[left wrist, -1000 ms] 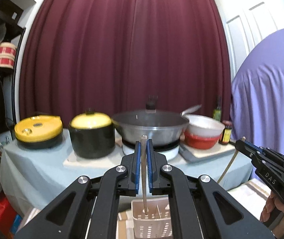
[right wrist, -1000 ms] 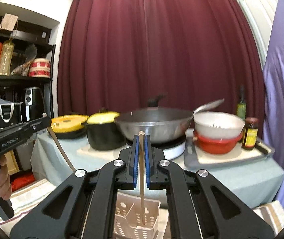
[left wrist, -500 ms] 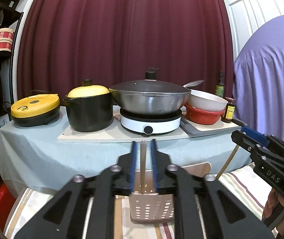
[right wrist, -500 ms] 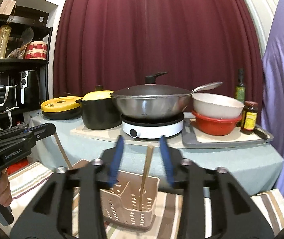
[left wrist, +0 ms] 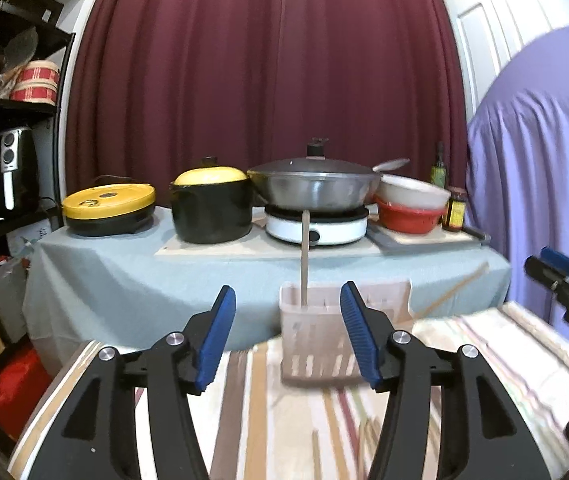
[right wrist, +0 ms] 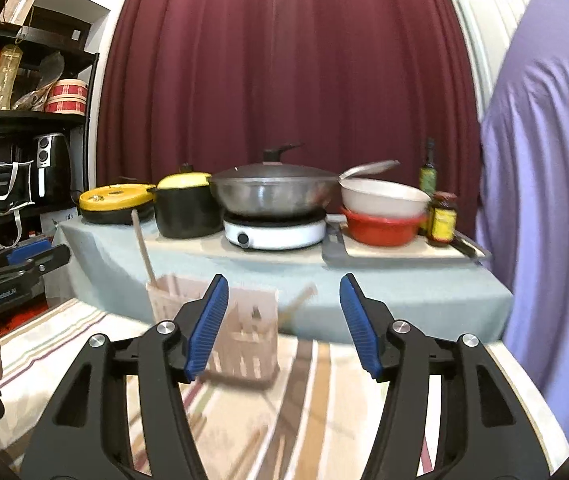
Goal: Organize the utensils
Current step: 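Lower both chopsticks into the white holder and open both tools, then close the left tool on another chopstick while the right tool grasps one too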
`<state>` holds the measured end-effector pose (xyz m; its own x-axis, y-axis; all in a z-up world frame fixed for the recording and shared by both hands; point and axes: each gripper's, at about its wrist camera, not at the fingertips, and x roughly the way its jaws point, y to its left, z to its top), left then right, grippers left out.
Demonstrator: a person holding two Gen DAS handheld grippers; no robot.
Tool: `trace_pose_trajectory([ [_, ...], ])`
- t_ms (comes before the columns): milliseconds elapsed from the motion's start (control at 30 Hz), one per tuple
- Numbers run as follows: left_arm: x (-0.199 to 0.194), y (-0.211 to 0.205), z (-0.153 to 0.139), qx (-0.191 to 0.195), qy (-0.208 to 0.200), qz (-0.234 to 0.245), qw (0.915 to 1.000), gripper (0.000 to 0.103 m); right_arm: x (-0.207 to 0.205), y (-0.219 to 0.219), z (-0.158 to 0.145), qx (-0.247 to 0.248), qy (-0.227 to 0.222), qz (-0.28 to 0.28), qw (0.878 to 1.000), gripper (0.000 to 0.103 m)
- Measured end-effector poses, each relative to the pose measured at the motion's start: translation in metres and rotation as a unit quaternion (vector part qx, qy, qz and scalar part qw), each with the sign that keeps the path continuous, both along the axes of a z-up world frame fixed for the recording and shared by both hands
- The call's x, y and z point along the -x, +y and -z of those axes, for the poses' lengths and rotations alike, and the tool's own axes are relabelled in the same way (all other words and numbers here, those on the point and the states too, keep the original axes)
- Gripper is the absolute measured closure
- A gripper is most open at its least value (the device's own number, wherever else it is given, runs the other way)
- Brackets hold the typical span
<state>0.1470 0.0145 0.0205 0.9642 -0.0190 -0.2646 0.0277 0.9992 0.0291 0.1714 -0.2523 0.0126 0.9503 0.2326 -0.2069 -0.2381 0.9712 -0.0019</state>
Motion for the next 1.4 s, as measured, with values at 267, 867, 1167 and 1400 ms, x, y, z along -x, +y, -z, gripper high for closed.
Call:
trace_pose_trajectory([
  [267,0.060,-0.005,0.045,-0.016,0.032,-0.009,0.9993,0.049,0.069,-0.024,0.055,0.010,0.027,0.034,0.999,0.046],
  [867,0.121,-0.007,0.152,-0.016,0.142,-0.013,0.9897,0.049,0.138,-0.031,0.150,0.025,0.113,0.032,0.993,0.046],
  [1167,0.123,-0.010,0.173,-0.013,0.169,-0.003,0.9856,0.060,0.141,-0.025,0.156,0.028,0.119,0.022,0.992,0.047],
  [1400,0.125,-0.015,0.176,-0.017,0.169,0.009,0.9854,0.071,0.144,-0.023,0.163,0.029,0.128,0.016,0.991,0.049],
])
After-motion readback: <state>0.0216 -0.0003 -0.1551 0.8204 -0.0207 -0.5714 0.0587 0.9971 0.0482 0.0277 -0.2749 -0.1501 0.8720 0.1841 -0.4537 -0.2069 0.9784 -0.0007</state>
